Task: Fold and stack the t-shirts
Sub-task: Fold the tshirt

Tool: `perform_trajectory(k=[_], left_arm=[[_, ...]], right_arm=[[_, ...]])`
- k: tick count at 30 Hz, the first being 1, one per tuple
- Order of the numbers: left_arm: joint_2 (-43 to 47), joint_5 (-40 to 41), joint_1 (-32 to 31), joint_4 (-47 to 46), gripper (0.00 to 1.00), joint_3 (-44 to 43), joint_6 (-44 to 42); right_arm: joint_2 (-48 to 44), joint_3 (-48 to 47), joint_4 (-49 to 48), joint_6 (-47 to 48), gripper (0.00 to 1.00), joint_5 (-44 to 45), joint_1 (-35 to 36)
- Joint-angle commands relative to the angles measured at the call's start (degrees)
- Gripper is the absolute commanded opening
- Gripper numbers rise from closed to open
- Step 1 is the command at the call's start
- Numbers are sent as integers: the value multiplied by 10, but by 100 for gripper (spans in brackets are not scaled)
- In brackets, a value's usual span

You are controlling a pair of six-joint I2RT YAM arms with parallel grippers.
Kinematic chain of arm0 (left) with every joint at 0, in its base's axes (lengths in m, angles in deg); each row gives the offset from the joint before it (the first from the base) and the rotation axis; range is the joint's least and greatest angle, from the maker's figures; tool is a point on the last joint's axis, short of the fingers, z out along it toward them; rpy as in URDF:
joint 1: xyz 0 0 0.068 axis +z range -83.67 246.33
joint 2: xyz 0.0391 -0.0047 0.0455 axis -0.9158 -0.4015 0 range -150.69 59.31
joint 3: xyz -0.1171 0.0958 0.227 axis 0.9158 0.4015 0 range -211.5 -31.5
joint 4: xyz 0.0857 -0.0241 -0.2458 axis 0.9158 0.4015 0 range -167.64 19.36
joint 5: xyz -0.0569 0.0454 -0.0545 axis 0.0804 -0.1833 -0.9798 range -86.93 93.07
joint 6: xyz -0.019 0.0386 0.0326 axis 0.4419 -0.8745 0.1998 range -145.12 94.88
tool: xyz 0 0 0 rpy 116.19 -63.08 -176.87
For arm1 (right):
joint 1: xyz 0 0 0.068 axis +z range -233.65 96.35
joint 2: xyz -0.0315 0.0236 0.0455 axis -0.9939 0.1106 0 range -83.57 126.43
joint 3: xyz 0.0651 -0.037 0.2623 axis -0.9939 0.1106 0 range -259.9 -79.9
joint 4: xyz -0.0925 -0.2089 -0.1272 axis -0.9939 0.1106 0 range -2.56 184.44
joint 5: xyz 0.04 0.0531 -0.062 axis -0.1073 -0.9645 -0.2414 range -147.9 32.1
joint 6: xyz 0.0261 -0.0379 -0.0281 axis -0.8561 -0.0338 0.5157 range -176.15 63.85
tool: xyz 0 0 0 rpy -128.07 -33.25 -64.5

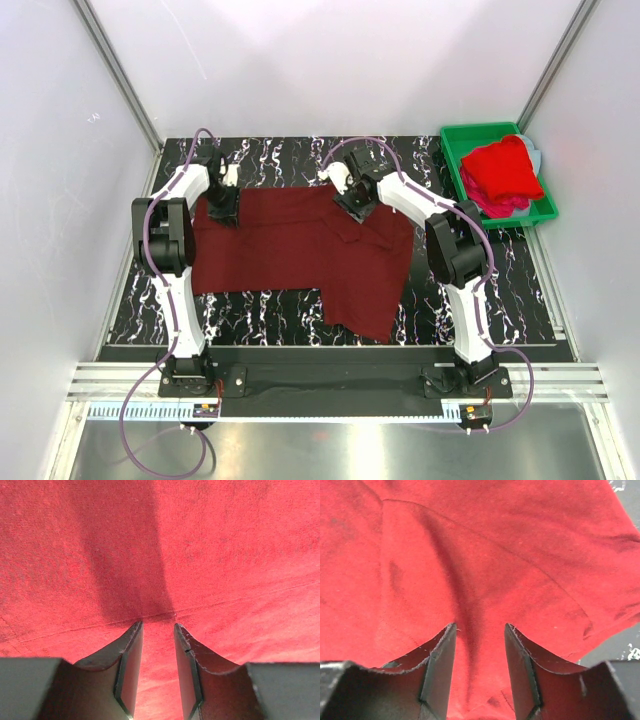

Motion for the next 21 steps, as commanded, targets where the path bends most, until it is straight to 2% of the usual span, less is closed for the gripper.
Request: perform_trajectory(k=[1, 11, 17, 19, 20, 21], left_arm=[[36, 0, -1, -11, 37, -2, 4], [33, 2, -1, -10, 37, -4, 4], [30, 2, -1, -8, 37, -9, 4], [30, 2, -2, -7, 37, -8, 3], [30, 2, -1, -7, 37, -7, 3], [31, 3, -1, -8, 37, -7, 3]], right_arm=[[-25, -7, 9, -10, 51, -22, 6], [-16, 0, 26, -22, 46, -71, 6], [3, -7, 35, -21, 45, -70, 5], [7, -7, 39, -21, 36, -74, 6], [9, -7, 39, -21, 29, -78, 6], [8, -7, 40, -22, 18, -80, 6]])
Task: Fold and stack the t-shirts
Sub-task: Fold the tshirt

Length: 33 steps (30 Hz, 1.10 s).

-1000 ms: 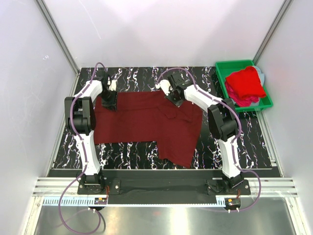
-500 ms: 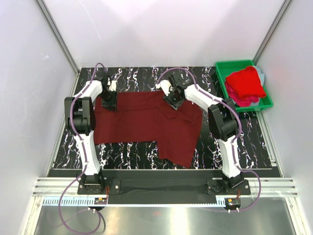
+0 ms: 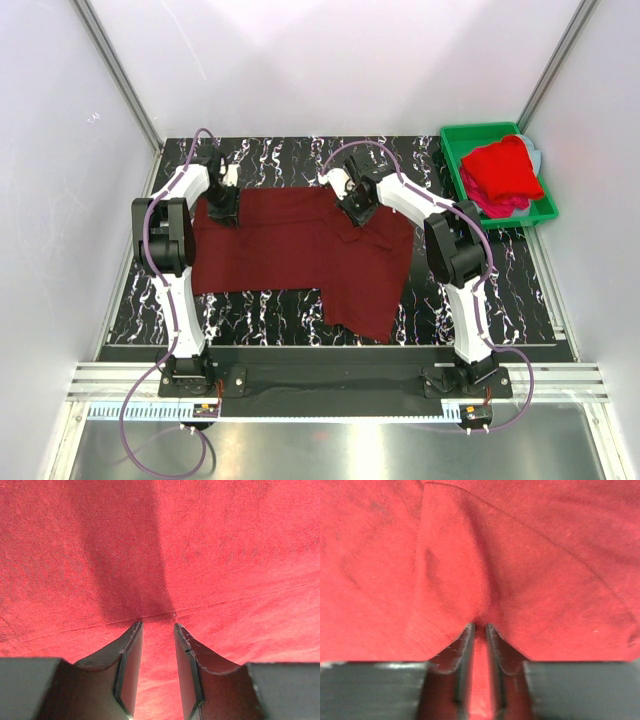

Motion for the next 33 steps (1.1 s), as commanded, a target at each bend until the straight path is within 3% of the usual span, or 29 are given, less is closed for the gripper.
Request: perform_trajectory(k=[1, 4, 23, 26, 27, 29, 31, 33], left_arm=[[31, 3, -2, -9, 37, -5, 3], [31, 3, -2, -9, 37, -5, 3], [36, 1, -2, -12, 37, 2, 3], [36, 2, -2, -13, 37, 6, 3], [36, 1, -2, -13, 37, 6, 3], [38, 3, -2, -13, 37, 6, 3], [39, 4, -2, -13, 37, 6, 3], [40, 4, -1, -13, 37, 8, 2]], right_arm=[[5, -14, 10, -5, 13, -22, 6], [3, -14, 7, -3, 0, -19, 5], [37, -64, -55, 24, 1, 96, -35], [46, -79, -61, 27, 9, 108, -37], [50, -81, -66, 22, 31, 113, -37], [47, -87, -69, 15, 45, 118, -36], [37, -84, -72, 12, 53, 118, -35], [16, -80, -76, 8, 53, 116, -32]])
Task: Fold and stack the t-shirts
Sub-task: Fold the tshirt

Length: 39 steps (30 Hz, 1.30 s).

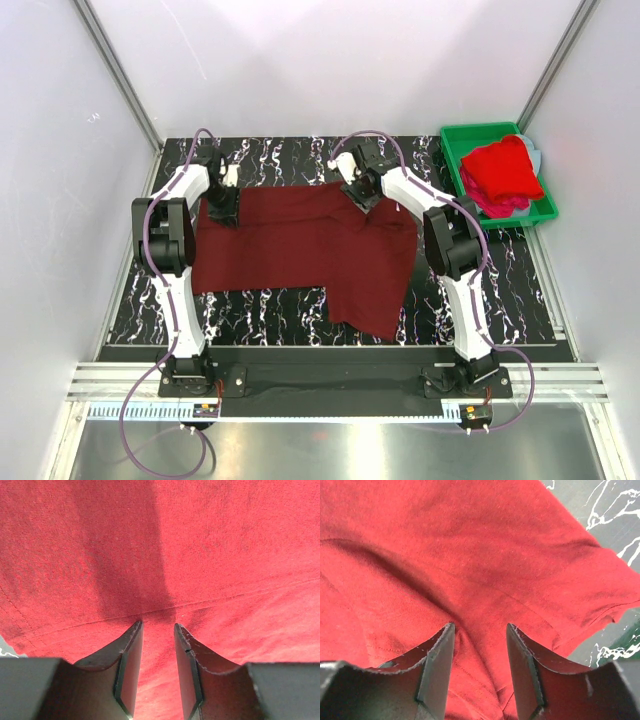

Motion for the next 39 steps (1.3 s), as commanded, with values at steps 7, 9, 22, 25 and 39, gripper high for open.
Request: perform_trajectory(k=[7, 9, 22, 25, 39], left_arm=[[36, 4, -2, -12, 37, 5, 2], [36, 3, -1, -12, 37, 3, 2], [43, 1, -2, -11, 37, 4, 3], [43, 1, -2, -12, 37, 6, 3], [36, 0, -1, -12, 37, 5, 4]], right_arm=[[-105, 17, -5, -1, 48, -42, 22], [-120, 33, 14, -6, 43, -76, 34], [-114, 113, 31, -11, 34, -104, 79], [-110, 118, 24, -3, 34, -92, 79], [-81, 121, 11, 5, 33, -53, 78]])
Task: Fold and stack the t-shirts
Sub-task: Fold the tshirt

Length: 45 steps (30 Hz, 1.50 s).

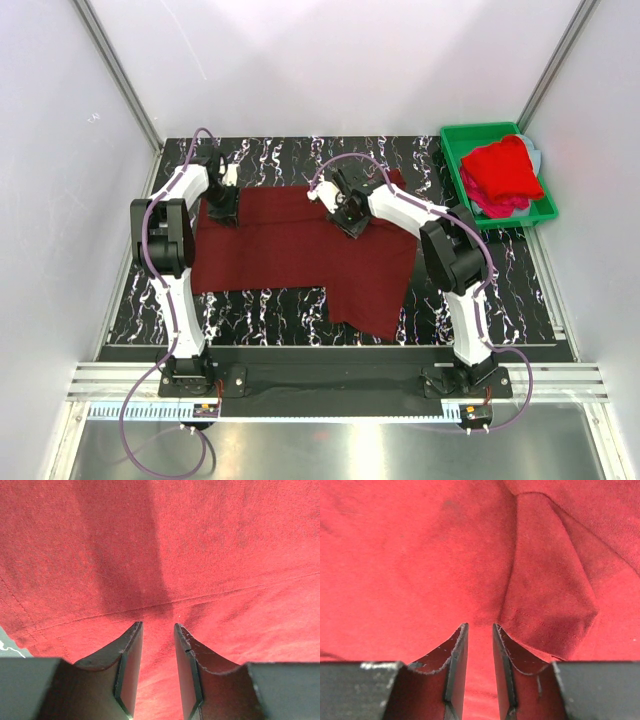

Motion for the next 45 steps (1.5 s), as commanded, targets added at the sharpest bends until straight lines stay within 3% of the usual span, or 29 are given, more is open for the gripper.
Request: perform_trajectory(k=[1, 18, 34, 41, 45], left_arm=[[26, 0, -2, -11, 37, -2, 4], [26, 0, -2, -12, 37, -1, 4], [27, 1, -2, -12, 37, 2, 4], [27, 1, -1, -13, 37, 1, 4], [27, 1, -2, -12, 37, -2, 4]], right_arm=[[1, -2, -16, 8, 32, 22, -3], [3, -3, -39, 10, 31, 68, -14], [32, -21, -3, 3, 29, 48, -15], [28, -29, -3, 2, 6, 48, -15], [17, -41, 1, 2, 5, 50, -15]])
